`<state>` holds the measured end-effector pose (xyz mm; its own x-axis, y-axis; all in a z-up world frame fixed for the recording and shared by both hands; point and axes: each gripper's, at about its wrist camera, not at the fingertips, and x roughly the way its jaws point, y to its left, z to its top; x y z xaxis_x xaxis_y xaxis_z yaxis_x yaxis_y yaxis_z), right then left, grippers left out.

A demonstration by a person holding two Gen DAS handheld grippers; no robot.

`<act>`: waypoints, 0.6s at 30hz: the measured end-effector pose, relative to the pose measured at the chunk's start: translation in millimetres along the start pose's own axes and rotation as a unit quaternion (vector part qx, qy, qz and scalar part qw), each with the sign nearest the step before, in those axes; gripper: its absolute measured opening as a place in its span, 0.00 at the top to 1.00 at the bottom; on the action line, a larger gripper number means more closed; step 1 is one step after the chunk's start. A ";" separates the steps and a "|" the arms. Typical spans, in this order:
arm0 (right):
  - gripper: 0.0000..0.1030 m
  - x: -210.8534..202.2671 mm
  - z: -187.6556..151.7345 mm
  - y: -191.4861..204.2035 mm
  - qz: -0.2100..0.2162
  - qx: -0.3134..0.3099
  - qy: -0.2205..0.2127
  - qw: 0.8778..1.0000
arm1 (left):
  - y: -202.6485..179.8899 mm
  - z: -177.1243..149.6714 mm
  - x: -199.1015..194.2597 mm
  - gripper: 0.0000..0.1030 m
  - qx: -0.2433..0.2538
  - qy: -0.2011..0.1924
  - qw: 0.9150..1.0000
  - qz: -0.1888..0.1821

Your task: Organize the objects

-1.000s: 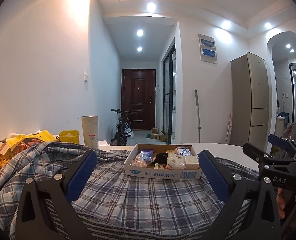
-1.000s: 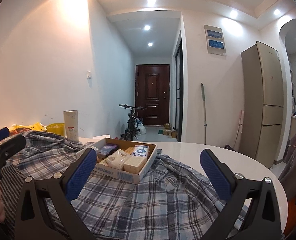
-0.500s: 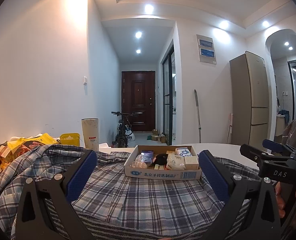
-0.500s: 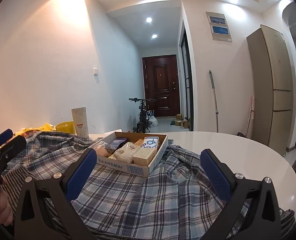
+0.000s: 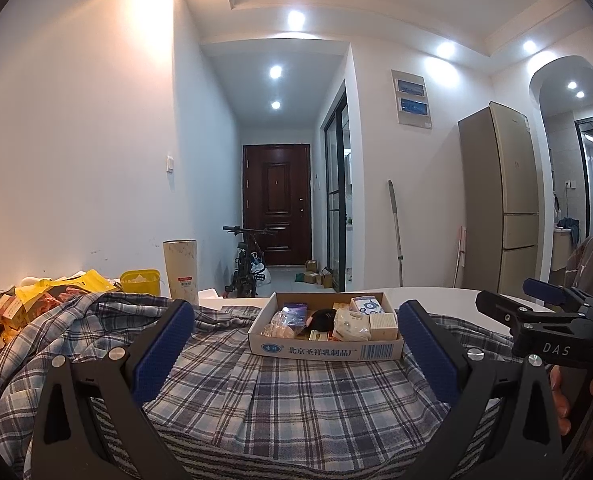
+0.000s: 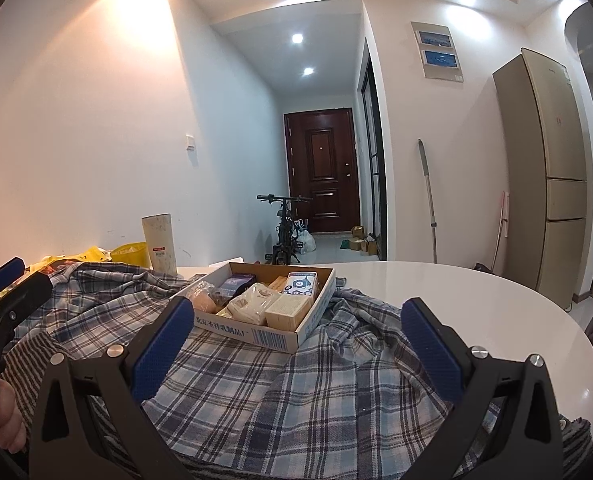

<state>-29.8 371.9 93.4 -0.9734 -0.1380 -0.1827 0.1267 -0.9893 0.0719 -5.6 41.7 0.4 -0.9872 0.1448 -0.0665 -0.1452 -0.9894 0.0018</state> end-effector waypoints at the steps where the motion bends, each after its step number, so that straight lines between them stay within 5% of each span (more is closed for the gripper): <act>1: 0.00 0.0 0.0 0.0 0.000 0.000 0.000 1.000 | -0.3 0.1 -0.3 0.00 0.000 0.000 1.000 0.000; 18: 0.00 -0.4 0.7 0.1 0.000 0.001 0.001 1.000 | 0.6 1.7 0.1 0.00 0.002 0.006 1.000 -0.004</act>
<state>-29.5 371.9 94.1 -0.9733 -0.1373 -0.1842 0.1258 -0.9894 0.0728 -5.9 41.1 2.1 -0.9853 0.1520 -0.0782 -0.1528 -0.9882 0.0054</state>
